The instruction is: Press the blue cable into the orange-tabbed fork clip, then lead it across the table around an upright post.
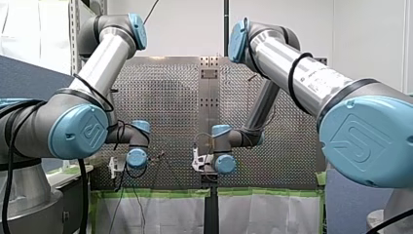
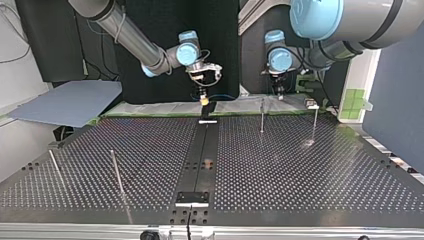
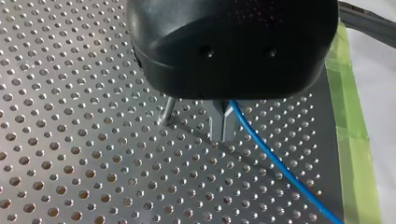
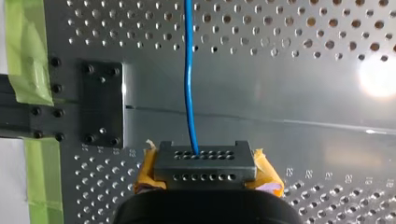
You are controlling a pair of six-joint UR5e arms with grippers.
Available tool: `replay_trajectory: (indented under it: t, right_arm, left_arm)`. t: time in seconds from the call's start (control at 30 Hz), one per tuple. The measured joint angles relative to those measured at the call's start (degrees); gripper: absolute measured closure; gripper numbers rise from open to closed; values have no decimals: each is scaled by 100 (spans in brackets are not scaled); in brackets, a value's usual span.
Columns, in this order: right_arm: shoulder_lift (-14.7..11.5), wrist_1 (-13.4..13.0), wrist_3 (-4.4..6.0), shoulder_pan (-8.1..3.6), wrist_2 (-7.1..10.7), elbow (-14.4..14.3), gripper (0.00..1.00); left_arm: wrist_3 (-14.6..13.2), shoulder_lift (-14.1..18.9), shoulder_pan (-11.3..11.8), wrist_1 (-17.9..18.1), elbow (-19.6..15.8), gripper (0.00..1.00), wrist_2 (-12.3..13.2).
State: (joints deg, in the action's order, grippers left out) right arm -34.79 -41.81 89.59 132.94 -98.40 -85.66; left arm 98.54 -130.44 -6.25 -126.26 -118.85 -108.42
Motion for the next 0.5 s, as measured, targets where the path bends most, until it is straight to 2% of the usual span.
replay_trajectory:
  t: [0.23,0.5]
  right_arm:
    - [2,17,-8,-85,15,24,100]
    - [8,16,-10,-104,62,25,100]
  left_arm:
    - [3,-33,88,-142,145,100,93]
    - [14,-49,228,-277,252,100,228]
